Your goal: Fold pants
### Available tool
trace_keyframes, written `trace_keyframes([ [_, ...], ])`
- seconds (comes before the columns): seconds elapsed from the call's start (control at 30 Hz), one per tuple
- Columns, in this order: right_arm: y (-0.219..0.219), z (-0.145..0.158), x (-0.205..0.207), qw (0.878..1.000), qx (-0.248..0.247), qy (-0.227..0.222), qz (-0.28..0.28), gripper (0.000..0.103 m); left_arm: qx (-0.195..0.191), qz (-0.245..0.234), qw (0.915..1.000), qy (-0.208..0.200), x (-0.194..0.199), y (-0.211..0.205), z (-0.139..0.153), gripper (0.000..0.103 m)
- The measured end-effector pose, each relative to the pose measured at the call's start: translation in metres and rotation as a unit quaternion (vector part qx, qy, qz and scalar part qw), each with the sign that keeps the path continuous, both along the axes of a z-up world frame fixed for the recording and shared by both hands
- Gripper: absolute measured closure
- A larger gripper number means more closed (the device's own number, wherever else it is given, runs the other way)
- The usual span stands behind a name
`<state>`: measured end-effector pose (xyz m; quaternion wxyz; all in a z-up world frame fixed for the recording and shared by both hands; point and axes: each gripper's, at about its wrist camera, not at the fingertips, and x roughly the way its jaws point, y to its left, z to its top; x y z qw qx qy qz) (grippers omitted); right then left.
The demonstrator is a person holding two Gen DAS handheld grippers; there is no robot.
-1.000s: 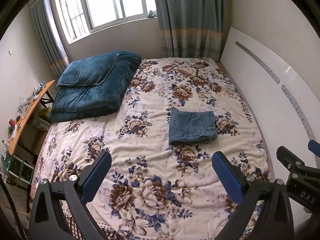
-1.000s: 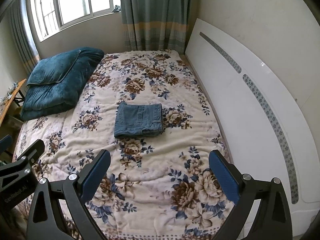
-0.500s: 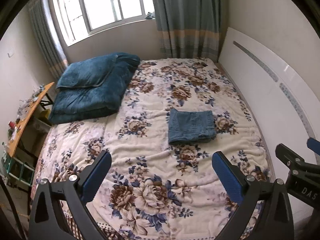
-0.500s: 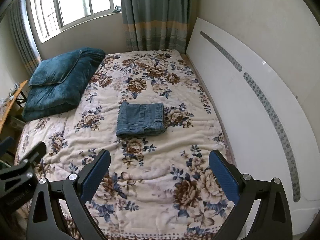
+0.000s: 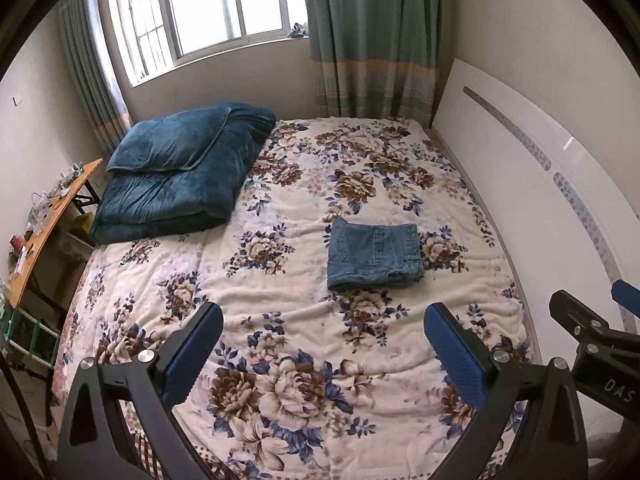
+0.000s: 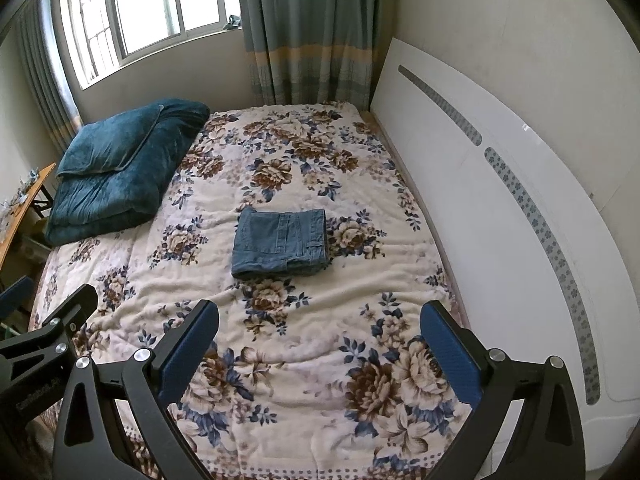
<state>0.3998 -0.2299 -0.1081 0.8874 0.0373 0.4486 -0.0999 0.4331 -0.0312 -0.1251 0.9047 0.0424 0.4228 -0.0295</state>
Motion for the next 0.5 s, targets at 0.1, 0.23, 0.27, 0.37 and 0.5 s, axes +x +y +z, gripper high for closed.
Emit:
trace_keyframes([
  [0.1,-0.0021,0.0023,-0.0013,1.000,0.000,-0.003,-0.001,0.000,0.001,0.000,1.0000,-0.006,-0.0006,-0.0008,0.0019,0.000],
  [0.23,-0.0017,0.0025,-0.0004,1.000,-0.002,-0.002,-0.001,0.000,0.003,0.002,1.0000,-0.008,-0.0009,-0.0018,0.0029,0.000],
  [0.27,-0.0020,0.0024,-0.0009,1.000,-0.001,-0.003,-0.001,0.000,0.004,0.002,1.0000,-0.009,-0.0011,-0.0026,0.0034,0.000],
  [0.37,-0.0020,0.0024,-0.0018,1.000,0.000,-0.002,-0.001,0.000,0.006,0.003,0.9999,-0.009,-0.0015,-0.0039,0.0044,0.000],
  [0.5,-0.0025,0.0024,-0.0030,1.000,0.001,-0.003,-0.001,0.000,0.005,0.003,0.9999,-0.009,-0.0015,-0.0050,0.0047,0.000],
])
